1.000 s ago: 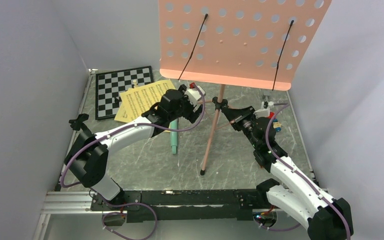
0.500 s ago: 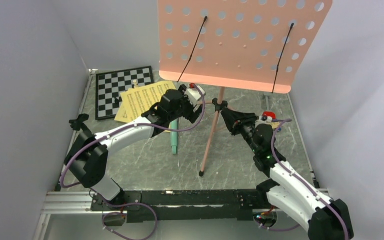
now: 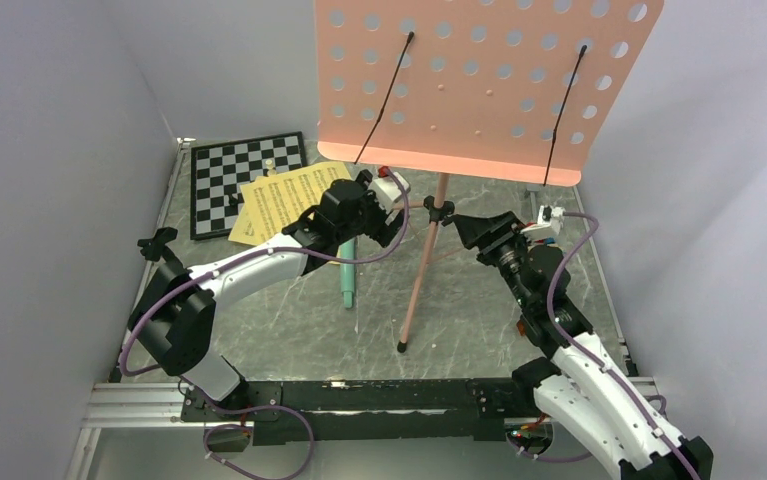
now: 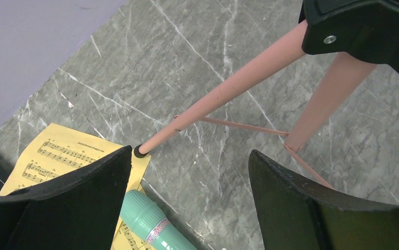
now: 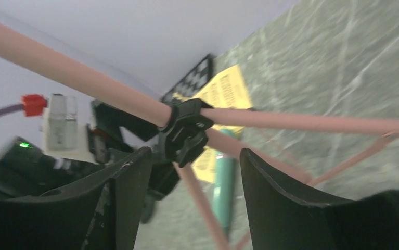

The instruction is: Set up the instrument practice props

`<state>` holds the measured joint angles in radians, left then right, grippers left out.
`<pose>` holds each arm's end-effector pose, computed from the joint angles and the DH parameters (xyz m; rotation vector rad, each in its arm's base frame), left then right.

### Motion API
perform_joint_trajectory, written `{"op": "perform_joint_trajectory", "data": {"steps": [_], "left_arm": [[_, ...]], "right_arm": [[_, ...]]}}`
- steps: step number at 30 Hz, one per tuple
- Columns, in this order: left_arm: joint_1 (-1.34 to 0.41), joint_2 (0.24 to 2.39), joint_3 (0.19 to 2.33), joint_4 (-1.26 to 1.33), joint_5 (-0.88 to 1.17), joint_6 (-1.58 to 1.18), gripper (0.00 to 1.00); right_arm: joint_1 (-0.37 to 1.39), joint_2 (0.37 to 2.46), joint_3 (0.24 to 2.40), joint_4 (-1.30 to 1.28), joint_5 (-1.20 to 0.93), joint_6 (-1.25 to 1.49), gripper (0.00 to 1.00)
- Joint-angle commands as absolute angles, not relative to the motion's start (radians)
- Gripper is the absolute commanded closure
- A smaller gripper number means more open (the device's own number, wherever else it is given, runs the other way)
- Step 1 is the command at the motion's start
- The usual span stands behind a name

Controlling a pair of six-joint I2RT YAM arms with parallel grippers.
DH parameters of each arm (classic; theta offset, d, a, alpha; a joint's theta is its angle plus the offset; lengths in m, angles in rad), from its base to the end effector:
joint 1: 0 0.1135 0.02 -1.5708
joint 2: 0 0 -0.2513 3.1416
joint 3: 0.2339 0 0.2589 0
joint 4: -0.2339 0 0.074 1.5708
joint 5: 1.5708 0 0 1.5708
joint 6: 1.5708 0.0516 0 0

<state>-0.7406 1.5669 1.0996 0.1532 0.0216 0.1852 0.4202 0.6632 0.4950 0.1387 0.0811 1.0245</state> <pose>0.2873 -0.2642 0.2661 0.8638 1.6974 -0.3991 0.1895 0.0801 0.2815 0.5708 1.6059 1.0414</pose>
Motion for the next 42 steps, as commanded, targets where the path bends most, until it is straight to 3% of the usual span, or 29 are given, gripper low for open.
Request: {"op": "perform_joint_trajectory", "data": {"steps": [1,4,7,11,21,33,42], "left_arm": [[-0.747,1.52,1.088,0.184,0.022,0.173,0.13],[-0.746,1.527,1.09,0.184,0.018,0.175,0.13],[-0.746,1.525,1.092,0.181,0.009,0.181,0.13],[-0.746,1.513,1.083,0.186,0.003,0.193,0.13],[-0.746,1.515,1.069,0.202,0.003,0.199,0.13],[-0.745,1.525,1.069,0.205,0.003,0.201,0.13],[-0.744,1.526,1.073,0.201,0.003,0.207,0.13]], "right_arm": [[0.418,0.635,0.545,0.054,0.172,0.419,0.34],[0.419,0.65,0.543,0.076,0.174,0.25,0.34],[0.431,0.7,0.599,0.02,0.125,0.063,0.25],[0.441,0.71,0.654,-0.035,0.132,-0.114,0.24],[0.475,0.686,0.697,-0.119,0.007,-0.42,0.35],[0.686,0.68,0.636,-0.032,0.173,-0.76,0.39],[0.704,0.745,0.611,0.061,0.156,-0.846,0.44]]}}
